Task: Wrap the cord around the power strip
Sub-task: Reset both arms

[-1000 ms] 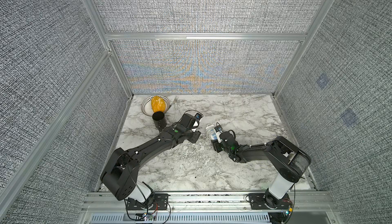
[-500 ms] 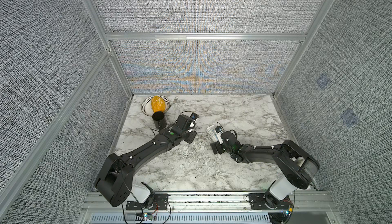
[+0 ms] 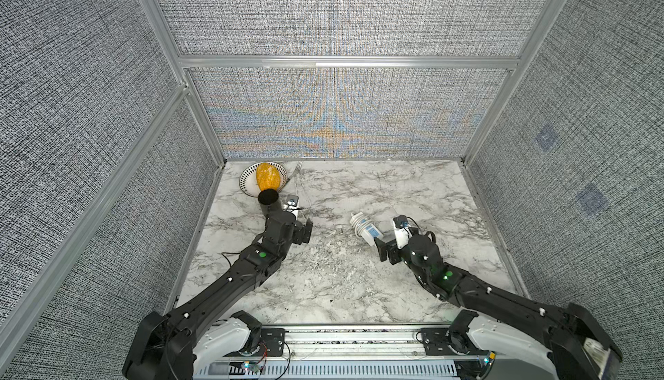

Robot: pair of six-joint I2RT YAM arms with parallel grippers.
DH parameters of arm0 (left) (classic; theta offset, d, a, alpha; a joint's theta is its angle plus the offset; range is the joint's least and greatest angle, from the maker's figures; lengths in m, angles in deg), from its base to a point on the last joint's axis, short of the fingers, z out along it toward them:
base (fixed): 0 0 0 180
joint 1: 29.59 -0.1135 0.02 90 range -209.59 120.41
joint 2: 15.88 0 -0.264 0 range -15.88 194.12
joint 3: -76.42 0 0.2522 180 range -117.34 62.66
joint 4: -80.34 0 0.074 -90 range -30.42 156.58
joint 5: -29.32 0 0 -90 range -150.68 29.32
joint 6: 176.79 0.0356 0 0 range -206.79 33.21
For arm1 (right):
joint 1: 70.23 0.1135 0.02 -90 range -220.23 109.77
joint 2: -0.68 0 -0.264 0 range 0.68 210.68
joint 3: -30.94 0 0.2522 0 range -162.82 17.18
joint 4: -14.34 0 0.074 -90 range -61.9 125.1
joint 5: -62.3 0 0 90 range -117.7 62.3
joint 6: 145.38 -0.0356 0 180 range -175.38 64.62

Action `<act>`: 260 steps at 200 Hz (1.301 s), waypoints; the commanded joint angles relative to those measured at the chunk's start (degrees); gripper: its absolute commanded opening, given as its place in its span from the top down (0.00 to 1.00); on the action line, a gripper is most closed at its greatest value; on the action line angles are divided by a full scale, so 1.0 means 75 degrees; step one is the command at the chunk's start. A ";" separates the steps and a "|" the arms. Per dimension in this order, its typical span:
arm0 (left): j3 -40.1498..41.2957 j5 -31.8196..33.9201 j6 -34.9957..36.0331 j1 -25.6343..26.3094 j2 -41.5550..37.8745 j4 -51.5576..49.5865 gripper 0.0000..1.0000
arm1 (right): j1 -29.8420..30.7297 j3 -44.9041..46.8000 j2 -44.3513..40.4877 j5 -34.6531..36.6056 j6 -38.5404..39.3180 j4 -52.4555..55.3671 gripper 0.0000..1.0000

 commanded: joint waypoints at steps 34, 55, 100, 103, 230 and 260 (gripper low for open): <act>0.0678 0.1161 -0.0012 -0.1391 0.0464 0.2082 0.00 | -0.1599 0.0774 -0.0576 0.1040 0.0957 -0.1472 0.02; 0.0615 0.0853 0.0794 -0.1921 0.1245 0.3028 0.00 | -0.3246 0.0937 -0.0326 0.0092 0.0556 -0.2053 0.02; 0.1514 -0.0073 0.0654 -0.3084 0.3076 0.5907 0.00 | -0.4596 0.1518 0.1389 -0.0770 0.0951 -0.4752 0.02; 0.1583 -0.0132 0.0697 -0.3087 0.3172 0.6084 0.00 | -0.4604 0.1571 0.1512 -0.0803 0.1128 -0.4957 0.02; 0.1471 -0.0876 0.0952 -0.3134 0.3301 0.5928 0.00 | -0.5162 0.1830 0.4086 -0.2579 0.1387 -0.8507 0.02; 0.1405 -0.1013 0.0939 -0.3184 0.3335 0.5829 0.00 | -0.5170 0.1717 0.4021 -0.2587 0.1377 -0.8203 0.02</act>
